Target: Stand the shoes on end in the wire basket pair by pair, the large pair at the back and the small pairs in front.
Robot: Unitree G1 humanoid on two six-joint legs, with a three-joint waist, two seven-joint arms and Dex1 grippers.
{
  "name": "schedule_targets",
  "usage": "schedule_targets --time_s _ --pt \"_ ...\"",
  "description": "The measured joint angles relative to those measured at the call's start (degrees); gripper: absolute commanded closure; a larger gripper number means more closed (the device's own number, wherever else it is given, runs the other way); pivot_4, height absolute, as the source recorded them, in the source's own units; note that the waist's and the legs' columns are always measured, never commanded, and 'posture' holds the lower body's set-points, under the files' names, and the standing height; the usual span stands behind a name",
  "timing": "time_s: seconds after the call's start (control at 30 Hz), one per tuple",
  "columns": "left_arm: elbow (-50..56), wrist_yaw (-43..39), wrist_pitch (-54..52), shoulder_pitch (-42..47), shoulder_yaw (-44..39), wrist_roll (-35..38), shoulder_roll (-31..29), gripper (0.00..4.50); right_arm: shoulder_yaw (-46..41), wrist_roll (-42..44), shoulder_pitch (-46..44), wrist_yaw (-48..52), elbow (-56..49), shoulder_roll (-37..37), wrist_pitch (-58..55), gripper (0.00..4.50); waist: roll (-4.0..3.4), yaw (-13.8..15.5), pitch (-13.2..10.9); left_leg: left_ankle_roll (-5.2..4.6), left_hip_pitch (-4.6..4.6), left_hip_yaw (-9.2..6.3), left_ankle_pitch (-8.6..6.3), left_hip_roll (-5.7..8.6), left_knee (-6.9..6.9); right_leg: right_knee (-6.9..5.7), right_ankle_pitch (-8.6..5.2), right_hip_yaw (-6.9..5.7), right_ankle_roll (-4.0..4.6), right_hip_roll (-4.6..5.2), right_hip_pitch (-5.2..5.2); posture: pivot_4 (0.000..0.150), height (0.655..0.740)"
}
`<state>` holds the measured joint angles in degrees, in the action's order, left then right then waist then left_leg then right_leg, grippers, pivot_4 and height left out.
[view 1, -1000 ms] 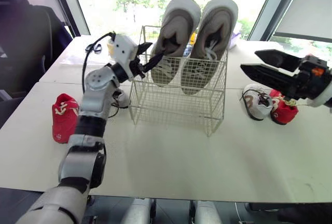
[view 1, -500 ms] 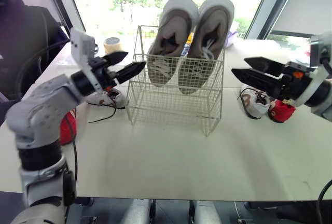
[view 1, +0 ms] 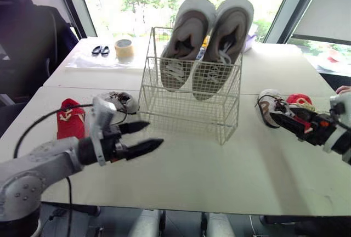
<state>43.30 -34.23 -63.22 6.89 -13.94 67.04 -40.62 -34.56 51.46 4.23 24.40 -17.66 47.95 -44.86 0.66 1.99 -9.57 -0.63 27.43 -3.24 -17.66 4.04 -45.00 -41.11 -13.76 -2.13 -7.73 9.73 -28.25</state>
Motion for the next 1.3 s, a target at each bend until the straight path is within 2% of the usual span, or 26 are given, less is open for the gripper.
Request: schedule_targets --time_s 0.23,0.57,0.83,1.1,1.2,1.3 --pt "1.52 -2.70 5.23 1.77 10.80 -6.11 0.06 0.06 3.77 -9.77 0.09 -7.44 0.10 -10.14 5.21 0.00 -0.24 0.10 0.10 0.00 -0.01 0.00 0.00 -0.02 -0.01 0.00 -0.05 -0.02 0.06 -0.07 -0.01 0.150 0.6563" --pt "-1.84 -5.14 8.61 2.57 12.71 -9.24 -1.68 0.06 9.09 -20.35 -6.94 -9.50 12.61 -17.90 15.26 0.00 -0.30 -0.48 0.10 -0.01 0.00 -0.01 0.00 -0.01 0.00 -0.05 -0.07 -0.03 0.04 -0.13 -0.05 0.150 0.6563" --pt "-3.09 -5.91 10.42 2.62 15.02 -13.90 -2.43 0.06 13.08 -27.12 -18.93 -6.53 32.34 -20.51 27.00 0.00 -0.31 -1.81 0.09 -0.02 -0.01 -0.03 0.00 -0.01 0.02 -0.14 -0.10 -0.03 0.00 -0.16 -0.08 0.150 0.6563" --pt "-2.76 -4.97 10.76 2.25 14.81 -14.76 -3.83 0.06 14.02 -30.99 -29.73 -3.58 50.75 -20.99 38.65 0.00 -0.27 -2.83 0.11 -0.02 -0.03 -0.08 0.01 0.00 -0.02 -0.15 -0.10 -0.04 -0.01 -0.17 -0.02 0.150 0.6563" --pt "-2.25 -4.25 10.42 1.96 14.72 -14.41 -4.15 0.00 14.12 -32.26 -32.36 -3.54 55.58 -21.13 42.02 0.81 -0.26 -2.98 0.11 -0.02 -0.03 -0.09 0.01 0.00 -0.02 -0.16 -0.10 -0.04 -0.01 -0.17 -0.02 0.150 0.6563" --pt "-2.18 -3.76 9.68 1.90 13.87 -13.12 -4.43 0.00 14.29 -33.27 -33.79 -3.57 58.50 -21.63 44.92 2.28 -0.25 -3.05 0.12 -0.02 -0.03 -0.10 0.01 0.00 -0.02 -0.18 -0.10 -0.04 -0.01 -0.18 -0.03 0.150 0.6563"
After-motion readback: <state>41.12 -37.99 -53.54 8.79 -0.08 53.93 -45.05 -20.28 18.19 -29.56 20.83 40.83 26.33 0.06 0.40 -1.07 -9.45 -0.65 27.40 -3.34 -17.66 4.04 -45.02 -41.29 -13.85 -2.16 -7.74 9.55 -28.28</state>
